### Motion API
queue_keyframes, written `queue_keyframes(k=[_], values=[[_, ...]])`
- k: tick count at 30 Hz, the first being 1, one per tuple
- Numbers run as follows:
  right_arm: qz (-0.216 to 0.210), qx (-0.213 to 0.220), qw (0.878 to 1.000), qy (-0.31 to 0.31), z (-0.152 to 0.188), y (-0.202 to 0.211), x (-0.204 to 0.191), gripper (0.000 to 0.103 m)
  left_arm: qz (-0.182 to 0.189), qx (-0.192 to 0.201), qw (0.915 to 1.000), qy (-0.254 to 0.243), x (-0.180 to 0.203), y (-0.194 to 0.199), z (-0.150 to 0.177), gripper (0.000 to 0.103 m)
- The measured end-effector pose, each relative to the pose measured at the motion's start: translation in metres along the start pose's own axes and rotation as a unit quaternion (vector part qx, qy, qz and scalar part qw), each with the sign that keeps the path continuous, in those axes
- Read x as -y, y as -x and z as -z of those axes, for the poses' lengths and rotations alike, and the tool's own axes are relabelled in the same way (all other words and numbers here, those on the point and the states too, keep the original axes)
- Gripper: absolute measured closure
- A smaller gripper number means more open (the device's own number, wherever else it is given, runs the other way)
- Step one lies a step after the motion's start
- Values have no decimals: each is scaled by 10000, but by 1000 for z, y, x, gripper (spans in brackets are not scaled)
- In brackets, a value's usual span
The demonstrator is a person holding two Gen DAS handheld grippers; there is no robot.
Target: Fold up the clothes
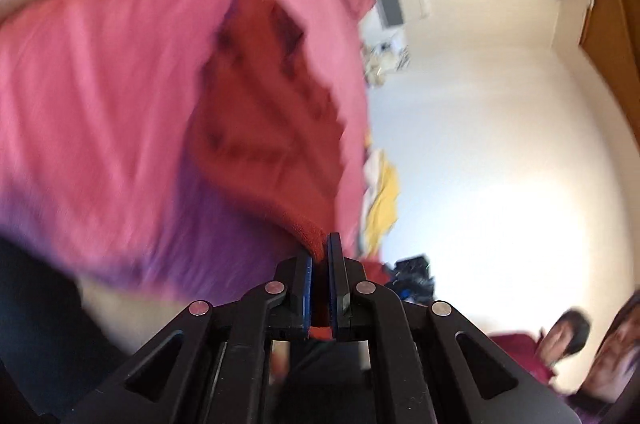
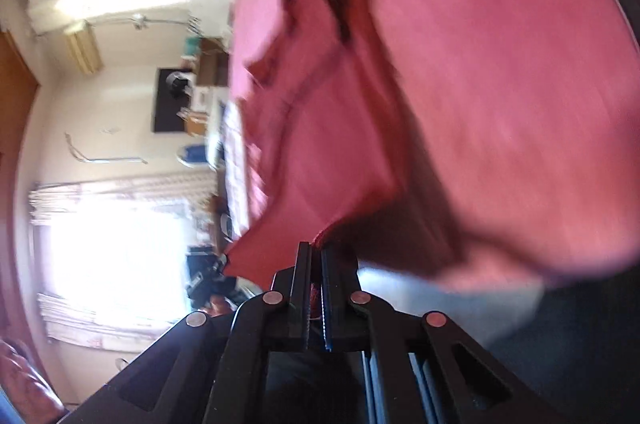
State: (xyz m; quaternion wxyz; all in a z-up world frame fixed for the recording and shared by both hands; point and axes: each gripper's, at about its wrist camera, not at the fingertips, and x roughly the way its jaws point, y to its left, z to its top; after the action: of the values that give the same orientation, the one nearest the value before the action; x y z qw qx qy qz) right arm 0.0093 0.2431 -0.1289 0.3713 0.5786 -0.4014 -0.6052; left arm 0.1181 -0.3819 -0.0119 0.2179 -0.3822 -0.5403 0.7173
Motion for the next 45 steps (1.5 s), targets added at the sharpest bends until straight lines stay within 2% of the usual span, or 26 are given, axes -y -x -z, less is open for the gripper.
queue_keyframes(k=[3,7,11,14,16,18,21,22,23,24,25,26,27,29,31,32,33,34,35,36,38,40,43,45], values=[[-137,272,9995,115,-48,-1,-24,100,269,285,9988,288,14,-13,-51,97],[-400,695,9967,-109,-124,-8,-40,100,322,599,9954,678,12,-45,-123,97],[-405,1048,9930,-368,-205,-25,-46,100,163,810,9913,1028,-4,-89,-197,97],[-337,1160,9909,-591,-248,-44,-39,100,85,845,9880,1287,-26,-120,-230,96],[-145,1180,9897,-803,-276,-63,-27,100,-60,827,9853,1492,-43,-136,-250,96],[7,1139,9885,-993,-291,-80,-13,100,-267,848,9820,1665,-61,-154,-260,96],[101,1125,9861,-1217,-304,-94,5,100,-203,783,9805,1792,-77,-167,-268,94],[91,1166,9845,-1308,-307,-96,10,100,-208,743,9809,1788,-79,-169,-270,84],[109,1262,9823,-1377,-309,-95,16,96,-214,706,9801,1845,-82,-169,-271,67],[134,1369,9800,-1440,-311,-94,21,94,-205,674,9790,1914,-86,-168,-272,59],[132,1496,9772,-1503,-313,-92,26,82,-88,682,9759,2070,-90,-165,-273,52],[39,1665,9730,-1598,-315,-87,32,77,90,709,9718,2246,-93,-158,-273,50],[-51,1842,9688,-1657,-316,-81,34,77,258,805,9664,2427,-95,-150,-273,48],[-137,2370,9584,-1583,-314,-62,32,77,346,1035,9622,2494,-89,-130,-273,42],[-203,2556,9598,-1141,-306,-47,16,76,454,1240,9688,2097,-73,-111,-270,40],[-192,2301,9704,-713,-301,-48,3,76,441,1211,9770,1698,-59,-107,-267,37],[-170,1956,9803,-236,-296,-51,-11,76,238,985,9873,1226,-43,-108,-260,36],[4,1449,9892,207,-288,-62,-26,76,13,703,9939,846,-31,-113,-252,36],[272,799,9948,576,-277,-80,-37,76,-184,378,9979,486,-20,-125,-244,36],[420,320,9956,774,-267,-96,-42,76,-230,14,9992,323,-14,-143,-234,36],[455,-320,9950,824,-250,-130,-39,76,-303,-705,9971,13,-3,-179,-215,36],[336,-718,9941,738,-242,-163,-32,76,-263,-1185,9926,10,-2,-216,-200,36],[304,-1018,9928,558,-249,-205,-23,76,-812,-1587,9839,-143,-9,-255,-195,36],[371,-1213,9899,636,-261,-226,-27,76,-924,-1670,9816,-55,-10,-268,-209,36]])
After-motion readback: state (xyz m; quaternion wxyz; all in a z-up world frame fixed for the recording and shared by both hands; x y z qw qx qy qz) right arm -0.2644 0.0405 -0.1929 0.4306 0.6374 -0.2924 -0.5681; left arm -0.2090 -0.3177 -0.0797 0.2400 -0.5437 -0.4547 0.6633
